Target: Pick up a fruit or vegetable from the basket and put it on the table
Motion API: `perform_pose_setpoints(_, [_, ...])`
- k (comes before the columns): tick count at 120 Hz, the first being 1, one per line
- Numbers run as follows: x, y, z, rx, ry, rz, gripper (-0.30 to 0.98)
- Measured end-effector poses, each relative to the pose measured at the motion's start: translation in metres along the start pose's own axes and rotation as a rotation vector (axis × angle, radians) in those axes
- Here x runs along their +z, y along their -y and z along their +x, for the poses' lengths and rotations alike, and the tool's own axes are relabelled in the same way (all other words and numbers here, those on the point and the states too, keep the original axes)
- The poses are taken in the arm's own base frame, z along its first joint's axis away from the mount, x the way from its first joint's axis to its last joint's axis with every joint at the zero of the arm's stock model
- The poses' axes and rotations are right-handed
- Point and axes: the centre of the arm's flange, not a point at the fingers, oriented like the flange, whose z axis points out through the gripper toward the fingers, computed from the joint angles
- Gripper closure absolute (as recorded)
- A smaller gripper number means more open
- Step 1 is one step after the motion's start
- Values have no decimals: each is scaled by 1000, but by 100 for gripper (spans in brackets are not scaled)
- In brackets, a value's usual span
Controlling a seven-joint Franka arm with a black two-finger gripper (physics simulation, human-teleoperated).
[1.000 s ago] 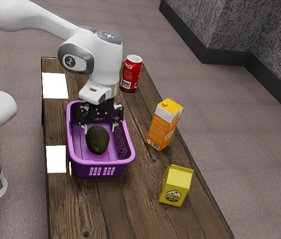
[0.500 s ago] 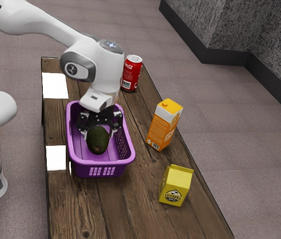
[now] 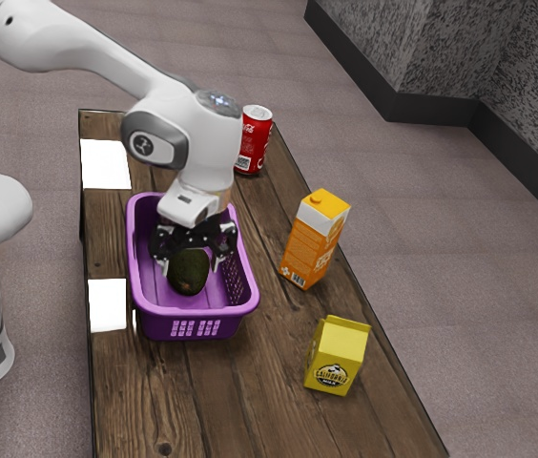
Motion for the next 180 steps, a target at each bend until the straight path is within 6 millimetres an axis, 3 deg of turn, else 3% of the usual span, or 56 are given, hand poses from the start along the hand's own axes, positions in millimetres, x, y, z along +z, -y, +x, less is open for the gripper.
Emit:
perform_pose_setpoints(8, [1,1,-1,-5,-3,-1,-2])
perform_pose_setpoints(39, [5,3,-7,-21,-14,-21,-21])
perform_pose_setpoints(50, [5,3,-6,-24,-9,-17,-15])
perform_pose_setpoints(73, [5,3,-5,-32,-3,-13,-15])
perform_pose_setpoints(84, [6,2,0,-23,3,-11,9])
perform_pose_setpoints(110, [4,4,3,-20,3,8,37])
perform_pose_setpoints(122, [-6,7,5,-17,4,38,60])
perform_pose_setpoints(133, [-27,12,5,-20,5,83,83])
perform_pose_setpoints(136, [-35,15,5,-25,6,98,82])
perform_pose_setpoints(142, [-53,21,0,-41,2,119,56])
perform_pose_setpoints(152, [-97,36,-21,-97,-22,161,39])
perform_pose_setpoints(158, [-125,46,-54,-170,-37,186,32])
perform_pose_setpoints(163, [-143,57,-96,-248,-63,193,27])
perform_pose_setpoints(171, [-156,68,-151,-338,-92,188,25])
perform_pose_setpoints(180, [-152,74,-184,-372,-100,163,22])
